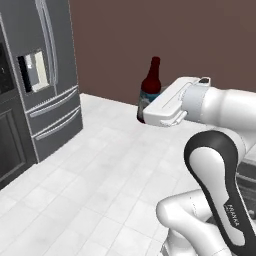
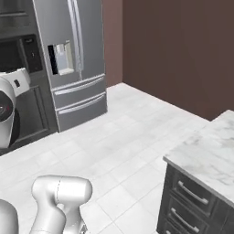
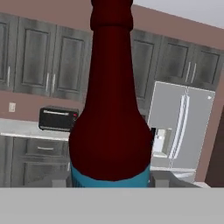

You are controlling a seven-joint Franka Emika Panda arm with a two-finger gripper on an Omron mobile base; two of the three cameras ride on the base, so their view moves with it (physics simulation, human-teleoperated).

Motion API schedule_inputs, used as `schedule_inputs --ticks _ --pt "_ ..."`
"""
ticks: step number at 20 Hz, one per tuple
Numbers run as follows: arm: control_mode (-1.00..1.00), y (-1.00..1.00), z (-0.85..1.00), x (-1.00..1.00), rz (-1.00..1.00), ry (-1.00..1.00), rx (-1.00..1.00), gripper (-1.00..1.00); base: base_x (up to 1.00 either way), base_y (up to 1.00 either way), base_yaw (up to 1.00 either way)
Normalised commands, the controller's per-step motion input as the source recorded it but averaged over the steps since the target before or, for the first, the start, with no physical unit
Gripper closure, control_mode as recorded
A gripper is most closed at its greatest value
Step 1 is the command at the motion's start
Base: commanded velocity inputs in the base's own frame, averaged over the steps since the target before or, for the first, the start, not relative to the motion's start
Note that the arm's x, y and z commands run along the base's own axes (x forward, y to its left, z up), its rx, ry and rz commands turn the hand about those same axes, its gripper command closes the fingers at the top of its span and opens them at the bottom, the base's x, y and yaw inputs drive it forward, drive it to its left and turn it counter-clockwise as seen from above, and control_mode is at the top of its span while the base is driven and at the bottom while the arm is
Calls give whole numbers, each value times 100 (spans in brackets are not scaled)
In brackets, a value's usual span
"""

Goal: Get the candle and the beer from the cabinet and move them to the dining counter.

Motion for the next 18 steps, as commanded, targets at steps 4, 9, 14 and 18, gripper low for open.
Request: schedule_inputs --ticks 4,9,14,18 --pt "100 0 0 0 0 0 0 100 47 73 -34" --pt "100 0 0 0 0 0 0 100 47 69 -33" --pt "100 0 0 0 0 0 0 100 45 67 -32" --pt "100 0 0 0 0 0 0 100 48 58 -33"
